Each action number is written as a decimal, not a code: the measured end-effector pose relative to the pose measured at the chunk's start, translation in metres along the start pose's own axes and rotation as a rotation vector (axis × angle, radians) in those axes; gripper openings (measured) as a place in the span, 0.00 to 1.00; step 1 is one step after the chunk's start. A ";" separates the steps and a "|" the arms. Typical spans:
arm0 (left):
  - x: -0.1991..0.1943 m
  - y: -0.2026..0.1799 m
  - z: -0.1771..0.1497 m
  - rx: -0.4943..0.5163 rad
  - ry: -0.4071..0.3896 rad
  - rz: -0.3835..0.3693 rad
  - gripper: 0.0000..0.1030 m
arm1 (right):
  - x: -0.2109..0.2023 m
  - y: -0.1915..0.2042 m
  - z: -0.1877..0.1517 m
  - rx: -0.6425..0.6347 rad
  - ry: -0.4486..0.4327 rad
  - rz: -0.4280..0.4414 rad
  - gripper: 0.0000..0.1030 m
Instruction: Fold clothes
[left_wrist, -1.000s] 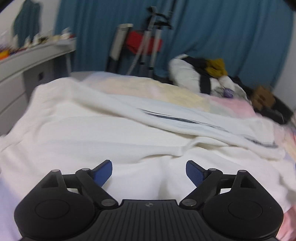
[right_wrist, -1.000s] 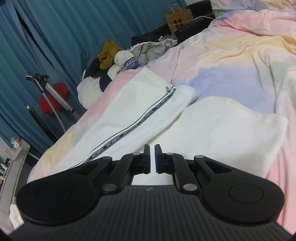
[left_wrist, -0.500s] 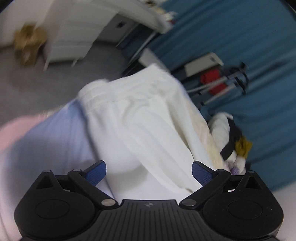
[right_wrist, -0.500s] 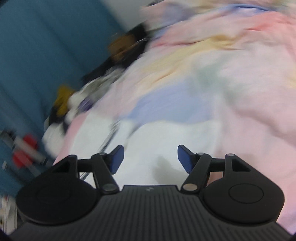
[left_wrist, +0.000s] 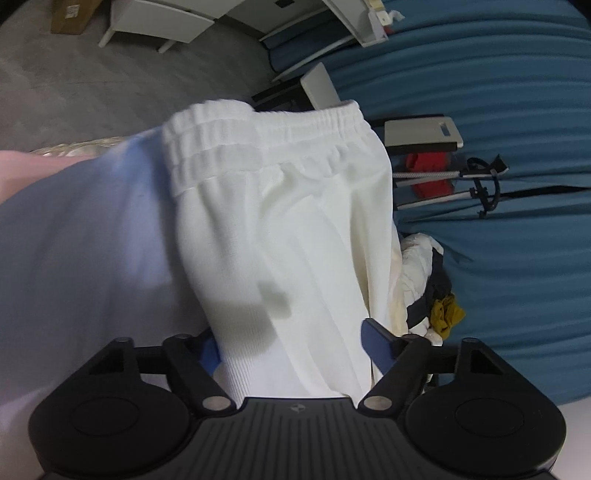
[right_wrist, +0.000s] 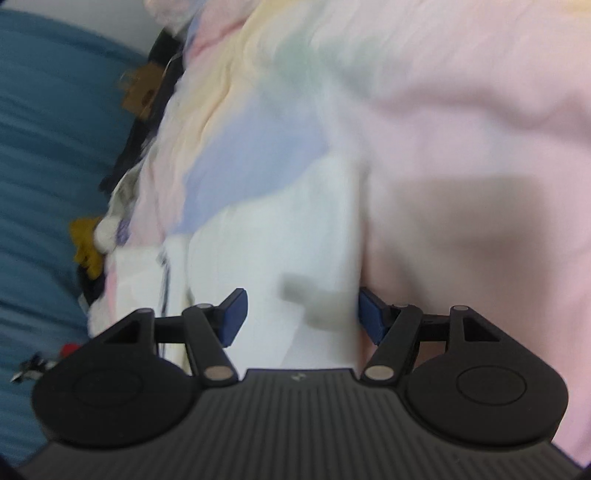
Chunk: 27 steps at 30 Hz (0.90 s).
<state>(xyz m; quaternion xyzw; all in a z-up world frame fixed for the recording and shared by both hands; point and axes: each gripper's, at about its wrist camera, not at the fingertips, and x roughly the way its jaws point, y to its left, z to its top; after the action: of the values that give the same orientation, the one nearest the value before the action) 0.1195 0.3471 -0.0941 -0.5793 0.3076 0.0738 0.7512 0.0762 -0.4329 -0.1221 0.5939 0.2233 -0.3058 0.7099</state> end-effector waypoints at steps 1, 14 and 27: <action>0.003 -0.002 0.000 0.010 -0.002 0.005 0.56 | 0.003 0.002 -0.003 -0.006 -0.005 -0.010 0.64; -0.052 -0.032 -0.015 0.193 -0.264 -0.061 0.02 | -0.053 0.038 -0.003 -0.156 -0.276 0.120 0.06; -0.074 -0.100 -0.017 0.334 -0.360 -0.102 0.02 | -0.060 0.118 0.010 -0.293 -0.336 0.232 0.06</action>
<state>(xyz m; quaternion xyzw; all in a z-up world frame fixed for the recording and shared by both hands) 0.1009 0.3182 0.0266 -0.4395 0.1473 0.0860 0.8819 0.1154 -0.4199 0.0035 0.4471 0.0746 -0.2810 0.8459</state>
